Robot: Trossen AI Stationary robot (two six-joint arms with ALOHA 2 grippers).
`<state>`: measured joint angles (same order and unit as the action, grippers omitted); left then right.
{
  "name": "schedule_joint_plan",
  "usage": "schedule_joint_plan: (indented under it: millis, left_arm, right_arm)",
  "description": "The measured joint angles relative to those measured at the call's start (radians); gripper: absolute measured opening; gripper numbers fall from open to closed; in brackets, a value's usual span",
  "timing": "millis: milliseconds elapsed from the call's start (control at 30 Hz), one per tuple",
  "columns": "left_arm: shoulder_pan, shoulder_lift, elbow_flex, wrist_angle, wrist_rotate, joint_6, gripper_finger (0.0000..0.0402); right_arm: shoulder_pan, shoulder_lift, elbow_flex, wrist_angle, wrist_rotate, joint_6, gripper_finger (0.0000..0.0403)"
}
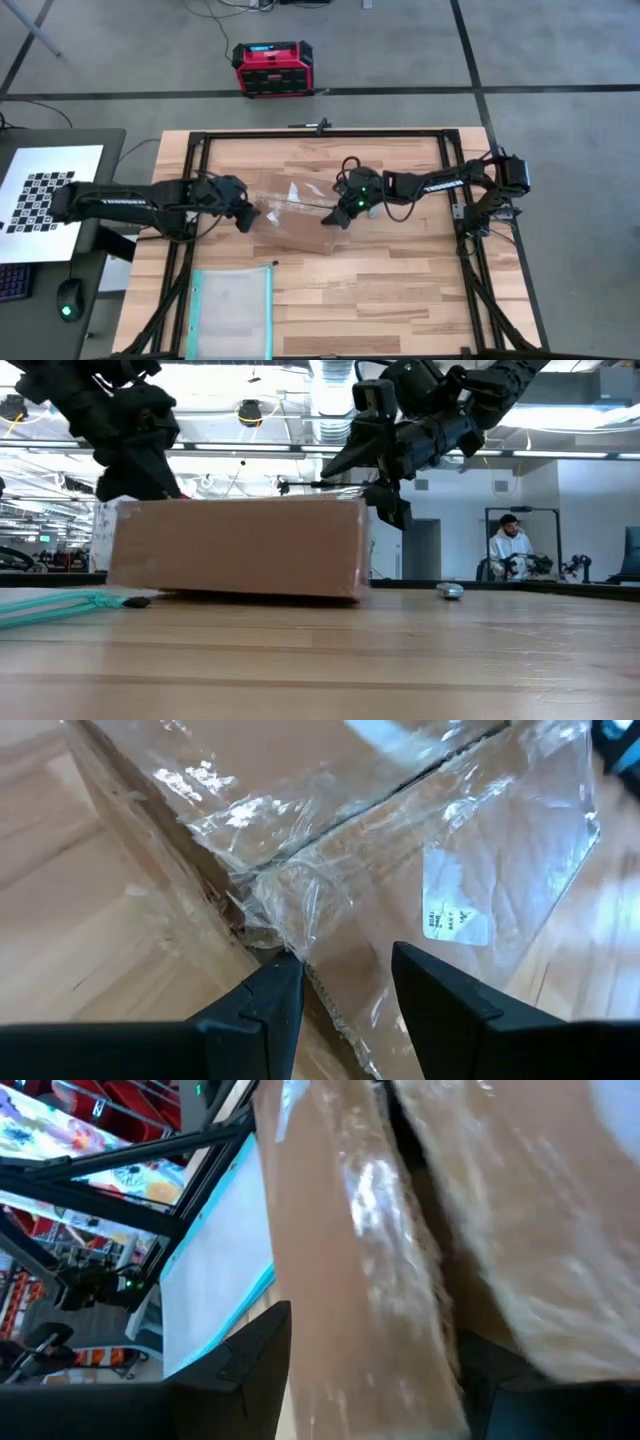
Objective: Unpack boxes
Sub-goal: Open the cardboard box using the gray cutter
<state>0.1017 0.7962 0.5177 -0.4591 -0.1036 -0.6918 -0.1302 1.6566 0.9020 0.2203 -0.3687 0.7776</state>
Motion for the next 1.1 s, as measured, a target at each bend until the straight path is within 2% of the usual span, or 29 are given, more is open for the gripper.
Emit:
schedule_joint_plan:
  millis: [133,200,300,333,433,567,733,800,967,1100]
  left_arm:
    - [0.0,0.06,-0.001,0.109,0.031,0.017,0.0137]
    - [0.0,0.083,0.002,0.151,0.06,0.025,0.0137]
    - [0.0,0.111,0.032,0.175,0.098,0.036,0.0137]
    - [0.0,0.114,0.045,0.174,0.102,0.043,0.0136]
    - [0.001,0.112,0.122,0.191,0.103,0.085,0.0137]
    - [0.013,0.09,0.242,0.184,0.103,0.147,0.0136]
    - [0.064,0.109,0.366,0.185,0.103,0.229,0.0137]
    - [0.089,0.144,0.387,0.172,0.107,0.248,0.0137]
    - [0.146,0.31,0.391,0.154,0.222,0.317,0.0137]
    - [0.148,0.451,0.393,0.145,0.258,0.453,0.0137]
  right_arm:
    - [0.019,0.0,0.0,0.001,-0.006,-0.075,0.015]
    - [0.021,0.0,0.008,-0.003,-0.017,-0.116,0.0109]
    - [0.027,-0.02,0.022,-0.011,-0.032,-0.194,0.0027]
    - [0.027,-0.032,0.026,-0.031,-0.034,-0.232,0.0015]
    - [0.036,-0.081,0.057,-0.153,-0.003,-0.39,0.0008]
    - [0.066,-0.152,0.098,-0.38,0.111,-0.662,0.0004]
    - [0.144,-0.214,0.123,-0.459,0.262,-0.944,0.0002]
    - [0.178,-0.224,0.124,-0.463,0.292,-1.023,0.0001]
    - [0.228,-0.229,0.124,-0.499,0.288,-1.012,0.0001]
    - [0.263,-0.229,0.125,-0.53,0.323,-0.948,0.0]
